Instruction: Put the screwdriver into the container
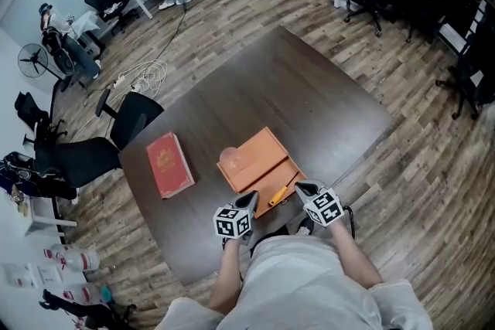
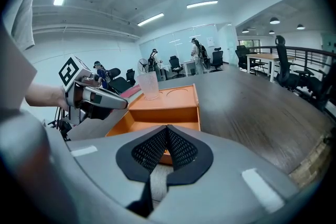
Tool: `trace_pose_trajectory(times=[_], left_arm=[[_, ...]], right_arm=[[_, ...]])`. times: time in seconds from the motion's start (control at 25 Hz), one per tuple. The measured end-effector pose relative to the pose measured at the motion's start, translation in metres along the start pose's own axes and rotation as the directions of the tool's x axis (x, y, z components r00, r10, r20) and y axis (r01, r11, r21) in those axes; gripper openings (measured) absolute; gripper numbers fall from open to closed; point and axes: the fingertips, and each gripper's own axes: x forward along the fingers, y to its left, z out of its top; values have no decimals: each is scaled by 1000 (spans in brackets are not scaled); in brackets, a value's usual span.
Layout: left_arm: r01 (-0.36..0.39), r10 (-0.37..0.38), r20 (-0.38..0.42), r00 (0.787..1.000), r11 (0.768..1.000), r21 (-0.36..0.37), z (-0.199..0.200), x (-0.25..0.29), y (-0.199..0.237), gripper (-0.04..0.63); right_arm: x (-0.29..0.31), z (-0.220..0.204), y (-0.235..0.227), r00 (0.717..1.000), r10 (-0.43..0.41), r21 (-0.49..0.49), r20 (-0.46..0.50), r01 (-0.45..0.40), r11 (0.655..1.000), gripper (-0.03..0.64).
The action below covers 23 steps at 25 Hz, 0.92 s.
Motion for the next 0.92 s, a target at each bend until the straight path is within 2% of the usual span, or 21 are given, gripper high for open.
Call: trace_pose_trajectory(times=[0.92], left_arm=[[-5, 5, -22, 1000, 1000, 13, -7, 7, -4, 55]], right_arm=[[-4, 0, -6, 1000, 2, 7, 12, -2, 1000, 2]])
